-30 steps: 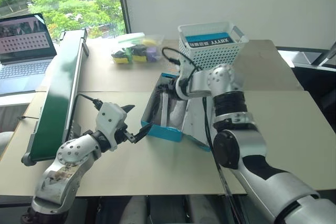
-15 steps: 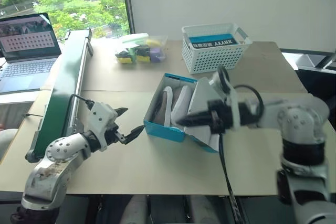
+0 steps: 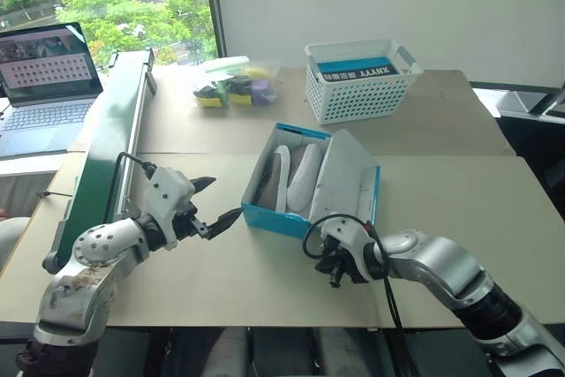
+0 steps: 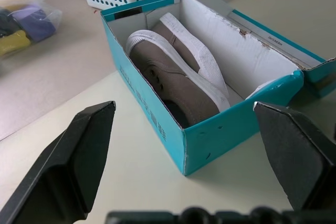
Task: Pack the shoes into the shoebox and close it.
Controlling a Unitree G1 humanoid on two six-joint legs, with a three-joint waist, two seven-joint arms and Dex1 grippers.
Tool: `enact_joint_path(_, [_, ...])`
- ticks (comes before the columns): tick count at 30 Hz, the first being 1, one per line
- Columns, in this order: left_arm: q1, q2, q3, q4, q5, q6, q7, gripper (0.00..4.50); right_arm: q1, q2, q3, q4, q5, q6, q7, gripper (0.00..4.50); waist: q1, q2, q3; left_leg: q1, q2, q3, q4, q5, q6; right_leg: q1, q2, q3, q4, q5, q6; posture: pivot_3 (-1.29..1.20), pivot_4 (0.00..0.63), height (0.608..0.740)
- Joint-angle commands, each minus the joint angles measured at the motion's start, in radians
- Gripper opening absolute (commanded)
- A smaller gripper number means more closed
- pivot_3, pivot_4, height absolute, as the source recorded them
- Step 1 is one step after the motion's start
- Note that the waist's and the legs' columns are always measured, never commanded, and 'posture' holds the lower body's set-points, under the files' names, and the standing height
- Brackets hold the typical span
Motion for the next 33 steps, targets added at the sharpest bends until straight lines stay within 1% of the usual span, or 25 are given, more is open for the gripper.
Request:
enact_joint_path(1, [-0.021, 0.015, -0.001, 0.006, 0.0, -0.025, -0.019, 4.5, 0.103, 0.052, -0.138, 0.069, -0.134, -0.032, -0.219, 0.13, 0.002, -0.001, -0.001, 0.001, 0.0, -0.001, 0.0, 0.0, 0.0, 0.002, 0.0, -0.001, 0.0, 0.0, 0.0, 0.0, 0.15, 0.737])
enact_joint_path(3, [-0.033, 0.014, -0.007, 0.018, 0.003, -0.028, -0.025, 4.5, 0.166, 0.101, -0.213, 0.064, -0.162, -0.061, -0.3, 0.13, 0.005, -0.001, -0.001, 0.009, 0.0, -0.001, 0.0, 0.0, 0.0, 0.011, 0.0, -0.001, -0.002, 0.0, 0.001, 0.0, 0.15, 0.737])
enact_joint_path(5, [-0.047, 0.013, -0.015, 0.031, 0.005, -0.032, -0.03, 4.5, 0.229, 0.205, -0.34, 0.067, -0.168, -0.114, -0.404, 0.13, 0.018, -0.001, -0.001, 0.016, 0.0, -0.001, 0.0, 0.0, 0.0, 0.021, 0.0, -0.002, -0.008, -0.005, 0.008, 0.0, 0.15, 0.737])
enact_joint_path(7, [-0.058, 0.012, -0.025, 0.04, 0.008, -0.034, -0.035, 4.5, 0.268, 0.305, -0.455, 0.085, -0.167, -0.19, -0.487, 0.13, 0.025, -0.001, -0.001, 0.02, 0.001, -0.001, 0.0, 0.0, 0.0, 0.028, -0.001, -0.002, -0.012, -0.005, 0.008, 0.0, 0.15, 0.737])
enact_joint_path(8, [-0.062, 0.011, -0.029, 0.043, 0.009, -0.035, -0.037, 4.5, 0.276, 0.346, -0.499, 0.098, -0.161, -0.228, -0.515, 0.13, 0.027, -0.001, -0.001, 0.022, 0.003, -0.001, 0.0, -0.001, -0.001, 0.03, -0.001, -0.002, -0.014, -0.008, 0.003, 0.0, 0.15, 0.737])
enact_joint_path(9, [-0.065, 0.011, -0.031, 0.045, 0.01, -0.036, -0.038, 4.5, 0.281, 0.375, -0.529, 0.107, -0.16, -0.255, -0.533, 0.13, 0.027, -0.001, -0.001, 0.022, 0.004, -0.001, 0.0, -0.002, -0.004, 0.03, -0.001, -0.002, -0.015, -0.008, 0.003, 0.0, 0.15, 0.737])
enact_joint_path(10, [-0.068, 0.011, -0.033, 0.045, 0.01, -0.035, -0.039, 4.5, 0.277, 0.433, -0.596, 0.128, -0.124, -0.285, -0.56, 0.13, 0.027, -0.001, -0.001, 0.022, 0.004, -0.001, 0.0, -0.004, -0.006, 0.029, -0.001, -0.001, -0.016, -0.008, 0.003, 0.0, 0.15, 0.737])
enact_joint_path(12, [-0.072, 0.012, -0.038, 0.044, 0.011, -0.034, -0.04, 4.5, 0.262, 0.534, -0.718, 0.163, -0.051, -0.352, -0.606, 0.13, 0.027, -0.001, -0.001, 0.022, 0.004, 0.0, 0.0, -0.003, -0.005, 0.03, -0.001, -0.001, -0.016, -0.008, 0.003, 0.0, 0.15, 0.737])
enact_joint_path(13, [-0.074, 0.012, -0.039, 0.042, 0.01, -0.033, -0.04, 4.5, 0.254, 0.57, -0.769, 0.178, -0.024, -0.382, -0.621, 0.13, 0.027, -0.001, -0.001, 0.021, 0.004, 0.0, 0.0, 0.0, 0.0, 0.031, -0.001, 0.0, -0.015, -0.007, 0.005, 0.0, 0.15, 0.737])
enact_joint_path(14, [-0.076, 0.013, -0.039, 0.042, 0.01, -0.032, -0.041, 4.5, 0.245, 0.599, -0.811, 0.189, 0.011, -0.403, -0.628, 0.13, 0.027, -0.001, -0.001, 0.021, 0.005, 0.0, -0.001, 0.0, 0.0, 0.03, 0.0, 0.0, -0.015, -0.004, 0.01, 0.0, 0.15, 0.737])
enact_joint_path(15, [-0.077, 0.014, -0.039, 0.041, 0.01, -0.031, -0.041, 4.5, 0.23, 0.637, -0.868, 0.208, 0.075, -0.416, -0.64, 0.13, 0.028, 0.0, -0.001, 0.021, 0.005, 0.0, -0.001, 0.0, 0.0, 0.03, 0.0, -0.001, -0.015, -0.004, 0.01, 0.0, 0.15, 0.737])
enact_joint_path(18, [-0.077, 0.016, -0.038, 0.041, 0.011, -0.031, -0.043, 4.5, 0.197, 0.699, -0.967, 0.25, 0.235, -0.443, -0.663, 0.13, 0.033, 0.0, -0.001, 0.021, 0.005, 0.0, -0.003, 0.0, 0.0, 0.03, -0.001, -0.001, -0.016, -0.004, 0.009, 0.0, 0.15, 0.737])
enact_joint_path(21, [-0.073, 0.017, -0.039, 0.033, 0.014, -0.029, -0.04, 4.5, 0.113, 0.779, -1.042, 0.23, 0.735, -0.417, -0.522, 0.13, 0.03, 0.002, 0.0, 0.021, 0.005, 0.0, -0.004, 0.0, 0.001, 0.029, 0.0, -0.001, -0.016, -0.003, 0.008, 0.0, 0.15, 0.737])
enact_joint_path(22, [-0.072, 0.016, -0.04, 0.03, 0.014, -0.027, -0.037, 4.5, 0.094, 0.788, -1.048, 0.211, 0.853, -0.412, -0.482, 0.13, 0.023, 0.004, 0.001, 0.02, 0.005, 0.0, -0.005, 0.0, 0.001, 0.029, 0.0, 0.0, -0.016, -0.002, 0.007, 0.0, 0.15, 0.737])
enact_joint_path(23, [-0.072, 0.016, -0.041, 0.027, 0.014, -0.026, -0.036, 4.5, 0.087, 0.786, -1.046, 0.201, 0.913, -0.41, -0.468, 0.13, 0.015, 0.008, 0.004, 0.02, 0.006, 0.0, -0.005, 0.0, 0.001, 0.028, 0.001, 0.0, -0.015, -0.002, 0.005, 0.0, 0.15, 0.737])
enact_joint_path(25, [-0.073, 0.016, -0.043, 0.025, 0.016, -0.026, -0.034, 4.5, 0.076, 0.767, -1.034, 0.188, 0.988, -0.425, -0.445, 0.13, -0.007, 0.013, 0.006, 0.018, 0.009, 0.002, -0.005, 0.0, 0.001, 0.024, 0.002, 0.002, -0.015, -0.001, 0.005, 0.0, 0.15, 0.737])
enact_joint_path(26, [-0.074, 0.015, -0.044, 0.025, 0.017, -0.025, -0.032, 4.5, 0.065, 0.752, -1.019, 0.184, 1.026, -0.432, -0.428, 0.13, -0.01, 0.014, 0.006, 0.018, 0.009, 0.003, -0.007, 0.0, 0.001, 0.024, 0.003, 0.002, -0.014, -0.001, 0.005, 0.0, 0.15, 0.737])
enact_joint_path(28, [-0.071, 0.013, -0.042, 0.02, 0.017, -0.023, -0.025, 4.5, 0.02, 0.714, -0.961, 0.159, 1.099, -0.427, -0.346, 0.13, -0.009, 0.014, 0.007, 0.018, 0.012, 0.004, -0.008, -0.001, 0.002, 0.023, 0.007, 0.002, -0.014, -0.002, 0.003, 0.0, 0.15, 0.737])
enact_joint_path(30, [-0.067, 0.013, -0.04, 0.015, 0.018, -0.022, -0.019, 4.5, -0.006, 0.668, -0.889, 0.124, 1.123, -0.395, -0.252, 0.13, -0.013, 0.015, 0.008, 0.014, 0.013, 0.004, -0.008, -0.001, 0.003, 0.016, 0.008, 0.003, -0.012, 0.0, -0.001, 0.0, 0.15, 0.737])
enact_joint_path(32, [-0.063, 0.012, -0.037, 0.01, 0.016, -0.02, -0.011, 4.5, -0.024, 0.582, -0.779, 0.081, 1.078, -0.328, -0.129, 0.13, -0.017, 0.017, 0.008, 0.008, 0.013, 0.006, -0.007, -0.001, 0.003, 0.01, 0.009, 0.004, -0.009, 0.0, -0.002, 0.0, 0.15, 0.737])
enact_joint_path(33, [-0.061, 0.012, -0.036, 0.008, 0.016, -0.019, -0.008, 4.5, -0.036, 0.519, -0.705, 0.062, 1.014, -0.299, -0.064, 0.13, -0.017, 0.017, 0.008, 0.008, 0.013, 0.006, -0.007, -0.001, 0.003, 0.01, 0.009, 0.004, -0.009, 0.0, -0.002, 0.0, 0.15, 0.737])
